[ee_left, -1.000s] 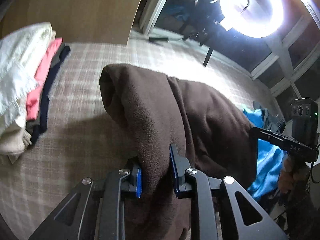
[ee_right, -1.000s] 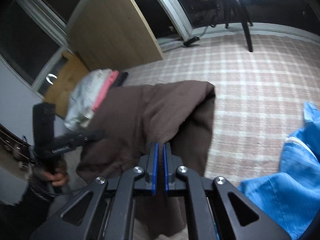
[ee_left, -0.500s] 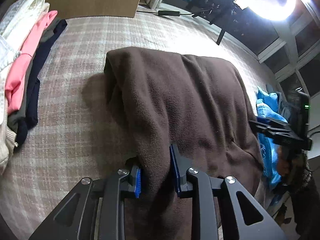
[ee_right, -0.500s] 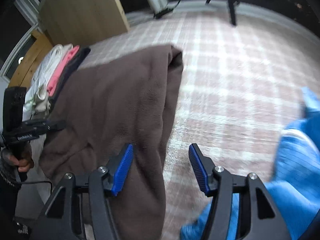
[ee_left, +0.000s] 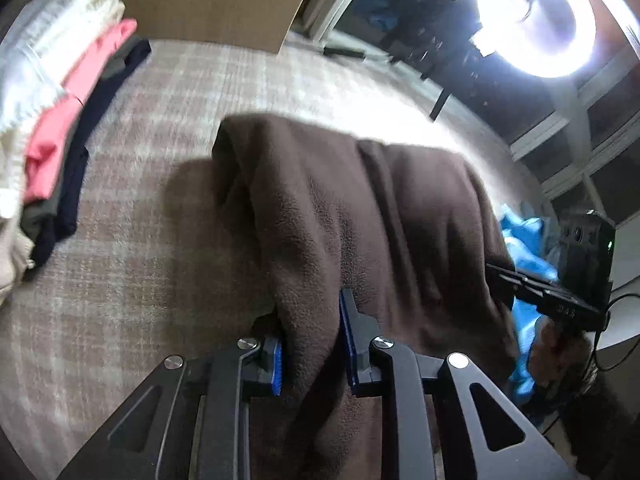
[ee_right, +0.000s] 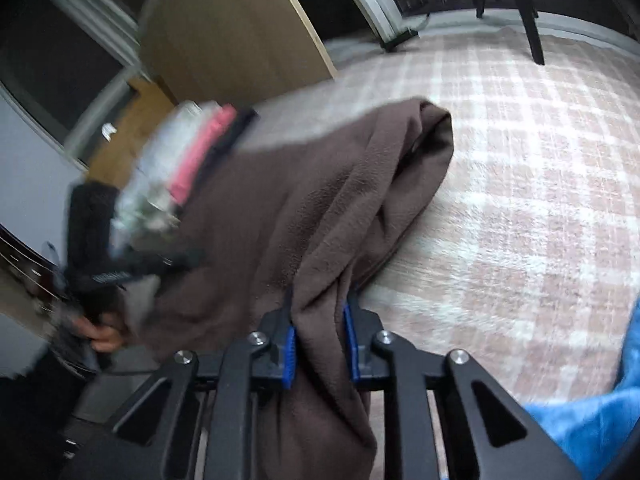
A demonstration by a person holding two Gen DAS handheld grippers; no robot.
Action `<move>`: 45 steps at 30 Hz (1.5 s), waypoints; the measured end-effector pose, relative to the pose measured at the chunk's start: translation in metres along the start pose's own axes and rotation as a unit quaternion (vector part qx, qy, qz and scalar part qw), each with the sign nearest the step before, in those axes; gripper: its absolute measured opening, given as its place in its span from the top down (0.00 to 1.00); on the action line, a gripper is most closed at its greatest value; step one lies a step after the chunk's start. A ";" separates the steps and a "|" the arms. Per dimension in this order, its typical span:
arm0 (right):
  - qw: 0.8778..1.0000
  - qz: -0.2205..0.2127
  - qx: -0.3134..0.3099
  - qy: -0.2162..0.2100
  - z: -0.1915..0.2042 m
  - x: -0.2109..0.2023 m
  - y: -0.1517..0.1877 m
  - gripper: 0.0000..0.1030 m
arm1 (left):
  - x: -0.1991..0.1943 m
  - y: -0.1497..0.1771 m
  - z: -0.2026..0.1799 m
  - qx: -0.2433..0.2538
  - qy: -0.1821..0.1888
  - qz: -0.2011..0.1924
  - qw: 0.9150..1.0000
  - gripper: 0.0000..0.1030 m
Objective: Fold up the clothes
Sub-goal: 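Lift the folded brown garment with both tools and carry it toward the clothes stack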
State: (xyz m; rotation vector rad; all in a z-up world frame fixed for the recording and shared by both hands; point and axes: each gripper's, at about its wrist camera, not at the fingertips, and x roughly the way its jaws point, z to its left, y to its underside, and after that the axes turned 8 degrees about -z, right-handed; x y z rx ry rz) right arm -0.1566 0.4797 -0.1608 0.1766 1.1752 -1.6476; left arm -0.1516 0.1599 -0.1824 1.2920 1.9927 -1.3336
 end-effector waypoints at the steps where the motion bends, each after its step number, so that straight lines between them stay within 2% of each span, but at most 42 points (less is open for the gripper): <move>1: 1.000 -0.007 0.004 -0.008 0.006 -0.007 -0.001 0.83 | -0.009 -0.001 -0.004 -0.001 0.005 -0.005 1.000 0.80; 4: 0.999 -0.028 0.015 -0.031 0.023 -0.028 -0.003 0.83 | -0.041 0.000 -0.014 0.022 0.001 -0.025 0.999 0.80; 8: 0.996 -0.056 0.029 -0.062 0.049 -0.057 -0.007 0.83 | -0.099 0.002 -0.011 0.026 0.011 -0.055 0.998 0.80; 14: 0.989 -0.099 -0.012 -0.108 0.147 -0.065 -0.042 0.83 | -0.206 -0.014 0.028 0.042 0.015 -0.112 0.993 0.80; 18: 0.984 -0.130 -0.049 -0.114 0.217 -0.034 -0.072 0.83 | -0.270 -0.052 0.081 0.067 -0.009 -0.150 0.986 0.80; 23: 0.981 -0.150 -0.058 -0.110 0.281 0.043 -0.116 0.83 | -0.306 -0.106 0.138 0.113 -0.055 -0.169 0.978 0.80; 27: 0.983 -0.153 -0.028 -0.100 0.298 0.105 -0.139 0.83 | -0.303 -0.148 0.186 0.130 -0.072 -0.160 0.976 0.80; 30: 0.989 -0.140 -0.002 -0.056 0.285 0.159 -0.137 0.83 | -0.264 -0.163 0.232 0.141 -0.095 -0.130 0.977 0.78; 31: 0.992 -0.119 0.001 -0.033 0.277 0.181 -0.131 0.82 | -0.246 -0.166 0.249 0.143 -0.106 -0.115 0.977 0.76; 32: 0.996 -0.094 0.007 -0.007 0.268 0.204 -0.125 0.81 | -0.217 -0.166 0.271 0.133 -0.122 -0.081 0.980 0.75; 34: 0.998 -0.026 0.036 0.048 0.244 0.240 -0.111 0.75 | -0.185 -0.160 0.312 0.086 -0.134 -0.029 0.987 0.73; 35: 0.997 -0.026 0.060 0.036 0.235 0.238 -0.107 0.71 | -0.191 -0.160 0.320 0.068 -0.118 -0.036 0.990 0.73; 36: 0.996 -0.043 0.078 0.028 0.231 0.224 -0.107 0.67 | -0.198 -0.160 0.327 0.049 -0.102 -0.042 0.993 0.73; 37: 0.995 -0.063 0.071 0.039 0.235 0.209 -0.110 0.63 | -0.206 -0.160 0.333 0.035 -0.091 -0.052 0.994 0.74; 39: 0.991 -0.106 0.028 0.081 0.251 0.178 -0.120 0.61 | -0.233 -0.164 0.316 0.061 -0.117 -0.100 0.986 0.76; 41: 0.984 -0.144 0.003 0.102 0.267 0.160 -0.133 0.61 | -0.250 -0.172 0.302 0.079 -0.114 -0.132 0.981 0.76; 43: 0.982 -0.160 -0.027 0.096 0.287 0.162 -0.147 0.61 | -0.264 -0.180 0.289 0.098 -0.113 -0.162 0.975 0.76; 45: 0.981 -0.157 -0.056 0.094 0.303 0.181 -0.159 0.61 | -0.245 -0.197 0.282 0.120 -0.115 -0.164 0.972 0.76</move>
